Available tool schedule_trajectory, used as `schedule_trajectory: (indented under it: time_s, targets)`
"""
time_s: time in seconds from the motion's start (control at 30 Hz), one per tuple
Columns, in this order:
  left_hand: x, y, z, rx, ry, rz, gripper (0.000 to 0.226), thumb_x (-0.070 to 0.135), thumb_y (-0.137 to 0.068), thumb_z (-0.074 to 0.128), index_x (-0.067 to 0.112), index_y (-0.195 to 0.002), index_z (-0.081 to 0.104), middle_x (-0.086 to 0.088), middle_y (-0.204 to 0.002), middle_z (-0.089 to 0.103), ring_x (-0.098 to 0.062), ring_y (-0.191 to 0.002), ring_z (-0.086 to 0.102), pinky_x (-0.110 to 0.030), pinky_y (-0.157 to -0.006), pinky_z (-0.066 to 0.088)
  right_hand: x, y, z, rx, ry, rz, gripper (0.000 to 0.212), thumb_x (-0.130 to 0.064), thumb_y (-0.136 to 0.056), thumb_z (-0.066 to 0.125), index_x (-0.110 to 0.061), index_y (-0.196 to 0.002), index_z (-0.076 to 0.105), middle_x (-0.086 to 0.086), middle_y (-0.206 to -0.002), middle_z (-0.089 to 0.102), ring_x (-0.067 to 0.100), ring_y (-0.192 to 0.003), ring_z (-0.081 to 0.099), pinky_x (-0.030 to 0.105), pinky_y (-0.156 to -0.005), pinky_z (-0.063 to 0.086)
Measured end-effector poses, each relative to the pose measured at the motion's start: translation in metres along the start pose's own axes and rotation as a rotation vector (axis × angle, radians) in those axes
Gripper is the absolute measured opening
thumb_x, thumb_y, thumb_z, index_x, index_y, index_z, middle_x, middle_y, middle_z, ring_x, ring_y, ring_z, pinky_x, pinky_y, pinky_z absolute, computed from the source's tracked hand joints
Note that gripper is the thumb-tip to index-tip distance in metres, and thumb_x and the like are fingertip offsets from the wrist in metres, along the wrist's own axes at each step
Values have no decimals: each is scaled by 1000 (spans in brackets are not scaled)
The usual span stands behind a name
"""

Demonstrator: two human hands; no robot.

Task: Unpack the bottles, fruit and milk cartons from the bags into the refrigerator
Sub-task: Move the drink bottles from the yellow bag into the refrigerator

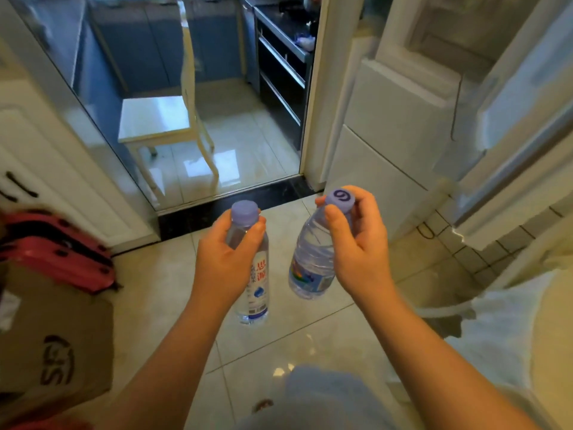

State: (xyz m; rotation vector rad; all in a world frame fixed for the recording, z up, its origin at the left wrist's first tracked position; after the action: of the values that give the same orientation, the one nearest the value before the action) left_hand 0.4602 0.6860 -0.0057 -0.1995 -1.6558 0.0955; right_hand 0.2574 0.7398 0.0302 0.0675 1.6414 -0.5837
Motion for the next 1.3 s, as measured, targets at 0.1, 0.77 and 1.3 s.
schedule_trajectory:
  time_s: [0.1, 0.77, 1.3]
  targets:
    - [-9, -50, -8, 25, -20, 15, 10, 22, -93, 68, 30, -98, 69, 16, -90, 74, -1, -87, 69, -17, -75, 54, 16, -47, 28, -16, -22, -4, 32, -34, -94, 55, -9, -113, 55, 12, -107, 66, 22, -99, 65, 35, -89, 52]
    - [15, -471, 151, -26, -130, 264, 37, 44, -89, 54, 9, -98, 64, 2, -86, 68, -12, -78, 67, -34, -72, 57, 113, -476, 32, 121, -10, -103, 47, -49, -90, 52, -12, -120, 54, 5, -110, 66, 16, -102, 66, 26, -86, 55]
    - [86, -628, 486, -510, 173, 470, 5, 28, -91, 62, 28, -94, 65, 10, -84, 71, -8, -78, 68, -24, -69, 55, 101, -603, -214, 768, 233, -278, 23, -34, -92, 56, -18, -108, 56, 5, -102, 66, 15, -94, 65, 29, -84, 51]
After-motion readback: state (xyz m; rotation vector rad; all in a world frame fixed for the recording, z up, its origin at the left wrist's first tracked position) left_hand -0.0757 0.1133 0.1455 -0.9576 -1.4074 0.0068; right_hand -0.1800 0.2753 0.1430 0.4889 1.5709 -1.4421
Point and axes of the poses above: each hand's wrist, its own y-axis away from the middle knuckle, its own z-axis out of the palm, x = y × z, the point moved 10 cm from there along -y, towards the middle knuckle
